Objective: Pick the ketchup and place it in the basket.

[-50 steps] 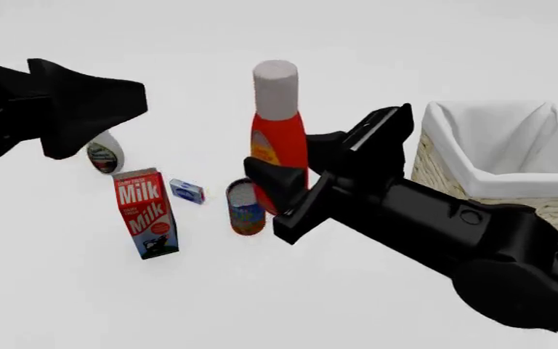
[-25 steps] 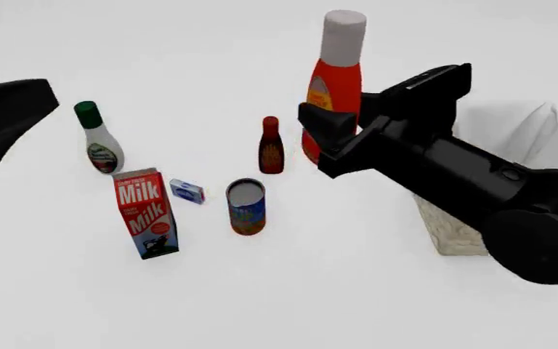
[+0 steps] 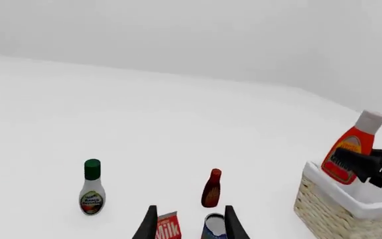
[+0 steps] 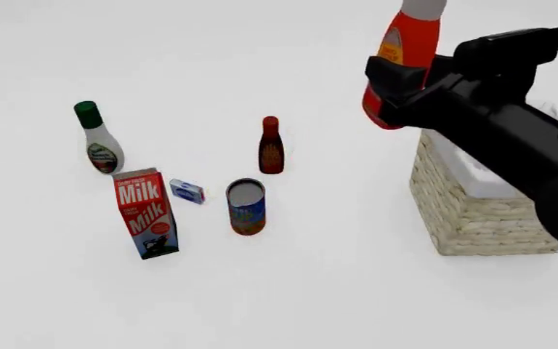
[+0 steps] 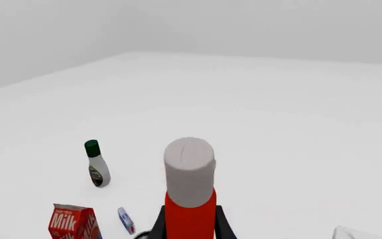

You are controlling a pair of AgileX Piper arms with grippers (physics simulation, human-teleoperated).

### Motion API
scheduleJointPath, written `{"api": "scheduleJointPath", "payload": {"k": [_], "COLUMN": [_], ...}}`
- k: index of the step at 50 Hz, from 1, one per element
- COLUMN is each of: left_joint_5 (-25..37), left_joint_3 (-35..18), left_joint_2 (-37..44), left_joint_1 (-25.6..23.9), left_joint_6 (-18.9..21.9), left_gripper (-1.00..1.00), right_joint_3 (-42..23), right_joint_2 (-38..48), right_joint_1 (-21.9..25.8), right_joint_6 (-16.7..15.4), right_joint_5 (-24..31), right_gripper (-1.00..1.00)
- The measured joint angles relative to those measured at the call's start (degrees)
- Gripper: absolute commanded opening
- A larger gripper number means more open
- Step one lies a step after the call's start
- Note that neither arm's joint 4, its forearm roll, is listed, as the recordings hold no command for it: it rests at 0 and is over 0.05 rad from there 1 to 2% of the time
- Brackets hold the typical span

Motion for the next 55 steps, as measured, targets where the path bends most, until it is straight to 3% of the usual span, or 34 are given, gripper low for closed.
{"api": "scheduleJointPath", "payload": {"k": [17, 30, 55], "left_joint_5": [-6.2, -11.1, -16.9], "left_joint_3": [13.9, 23.2, 32.9], "left_joint_2": [-11.4, -15.4, -16.6], "left_joint_1": [6.2, 11.1, 15.5], "left_joint_6": [-0.3, -0.3, 0.4], "left_gripper": [1.00, 1.00, 1.00], "right_joint_3": [-0.3, -0.1, 0.8], "right_joint_2": [-1.7, -2.6, -2.5], "right_joint_1": [-8.0, -14.1, -23.8], "right_joint_6": [0.7, 1.0, 1.4], "right_joint_5": [0.1, -0.1, -0.7], "right_gripper": [-1.00, -1.00, -1.00]}}
